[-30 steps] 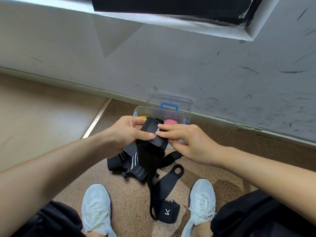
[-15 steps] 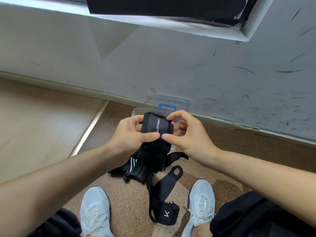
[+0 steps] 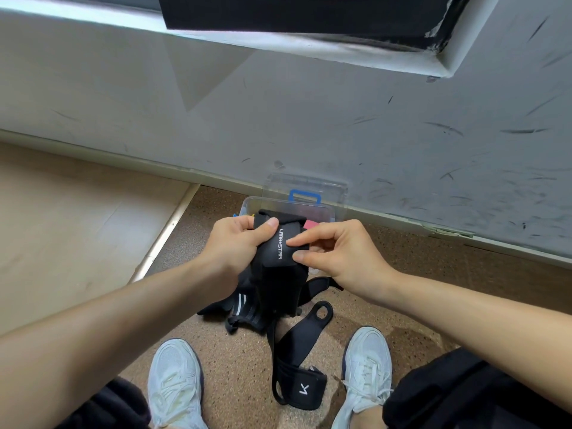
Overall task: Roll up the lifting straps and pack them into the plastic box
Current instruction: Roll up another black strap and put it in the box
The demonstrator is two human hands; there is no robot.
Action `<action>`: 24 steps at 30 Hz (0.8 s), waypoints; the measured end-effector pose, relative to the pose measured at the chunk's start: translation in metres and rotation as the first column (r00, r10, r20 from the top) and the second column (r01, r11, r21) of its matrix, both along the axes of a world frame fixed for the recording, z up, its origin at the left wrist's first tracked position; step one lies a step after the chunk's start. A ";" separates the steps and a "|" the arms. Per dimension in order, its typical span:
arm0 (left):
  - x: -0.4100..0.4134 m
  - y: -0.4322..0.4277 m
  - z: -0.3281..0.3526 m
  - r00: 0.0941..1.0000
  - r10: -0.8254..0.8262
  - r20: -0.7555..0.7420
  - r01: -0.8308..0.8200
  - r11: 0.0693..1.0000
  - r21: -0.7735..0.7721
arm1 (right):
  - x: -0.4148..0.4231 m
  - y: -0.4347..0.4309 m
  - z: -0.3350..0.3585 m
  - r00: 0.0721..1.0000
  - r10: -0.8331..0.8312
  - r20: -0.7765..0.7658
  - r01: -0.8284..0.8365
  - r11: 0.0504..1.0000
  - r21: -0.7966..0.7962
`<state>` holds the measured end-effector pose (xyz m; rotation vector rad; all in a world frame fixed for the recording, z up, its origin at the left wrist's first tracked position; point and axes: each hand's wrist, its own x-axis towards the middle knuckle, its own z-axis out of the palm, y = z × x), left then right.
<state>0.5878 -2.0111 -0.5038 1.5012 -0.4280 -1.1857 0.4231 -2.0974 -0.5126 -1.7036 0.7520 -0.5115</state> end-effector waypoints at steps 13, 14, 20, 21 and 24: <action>0.010 -0.002 0.003 0.951 -0.303 0.052 0.308 0.944 -0.123 | -0.001 -0.022 0.017 0.983 -0.141 0.119 0.116 0.973 0.200; 0.009 0.000 0.001 0.930 -0.348 0.119 0.359 0.929 -0.087 | -0.001 -0.025 0.021 0.972 -0.186 0.143 0.146 0.957 0.249; 0.004 0.000 -0.002 0.858 -0.391 0.332 0.422 0.906 -0.023 | -0.009 -0.038 0.031 0.937 -0.255 0.238 0.143 0.904 0.403; 0.005 -0.002 0.003 0.879 -0.349 0.324 0.381 0.924 -0.041 | -0.010 -0.037 0.030 0.948 -0.216 0.234 0.112 0.914 0.390; 0.013 -0.006 0.013 0.942 -0.231 0.244 0.256 0.964 -0.075 | -0.013 -0.029 0.026 0.981 -0.024 0.192 -0.035 0.954 0.298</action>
